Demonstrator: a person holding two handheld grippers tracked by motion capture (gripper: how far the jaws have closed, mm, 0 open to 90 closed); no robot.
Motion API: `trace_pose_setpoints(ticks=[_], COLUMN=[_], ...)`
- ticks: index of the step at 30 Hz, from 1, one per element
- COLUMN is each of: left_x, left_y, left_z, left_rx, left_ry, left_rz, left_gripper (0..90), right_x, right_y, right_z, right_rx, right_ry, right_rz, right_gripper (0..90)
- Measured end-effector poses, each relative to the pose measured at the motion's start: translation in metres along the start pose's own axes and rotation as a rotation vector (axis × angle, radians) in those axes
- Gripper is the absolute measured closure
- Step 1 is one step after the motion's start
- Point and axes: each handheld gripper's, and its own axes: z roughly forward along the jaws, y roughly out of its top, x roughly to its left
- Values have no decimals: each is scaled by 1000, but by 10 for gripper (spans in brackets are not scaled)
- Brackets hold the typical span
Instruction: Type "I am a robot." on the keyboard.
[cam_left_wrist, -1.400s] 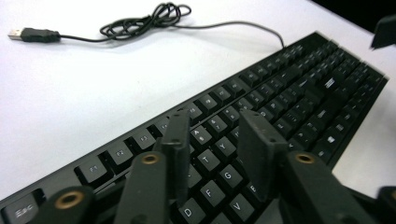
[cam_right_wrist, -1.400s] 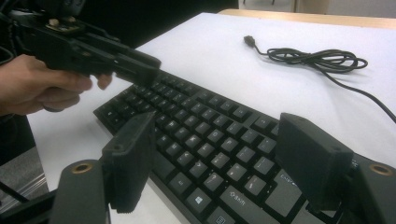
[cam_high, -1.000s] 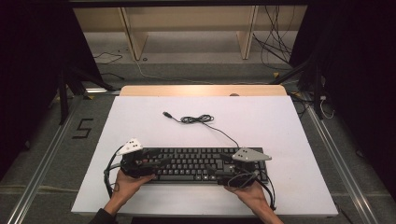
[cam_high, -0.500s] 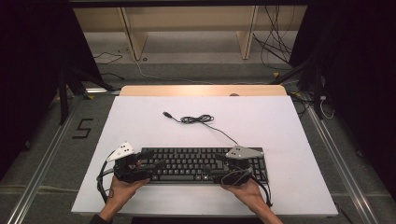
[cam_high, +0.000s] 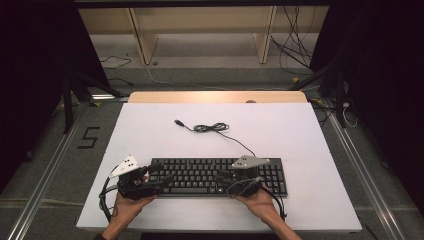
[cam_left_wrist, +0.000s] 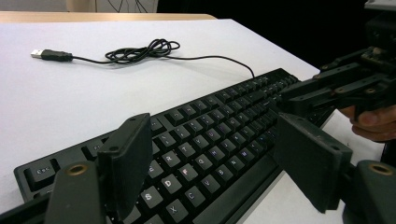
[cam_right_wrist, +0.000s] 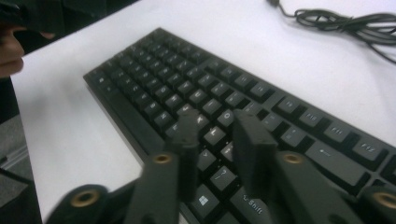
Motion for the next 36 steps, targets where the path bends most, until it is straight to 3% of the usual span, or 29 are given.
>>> trace_pose_setpoints(ticks=[7,36], left_x=[-1,-5], left_y=[-2,-3], left_z=[-1,2], left_rx=[-2,10], left_ry=[3,-7], left_rz=[2,21], left_gripper=[273,273], right_x=[0,7], right_y=[-2,-8], right_z=[14,38], right_rx=[51,133], right_ry=[6,-18], right_rz=[-11,-52], right_gripper=[900,900])
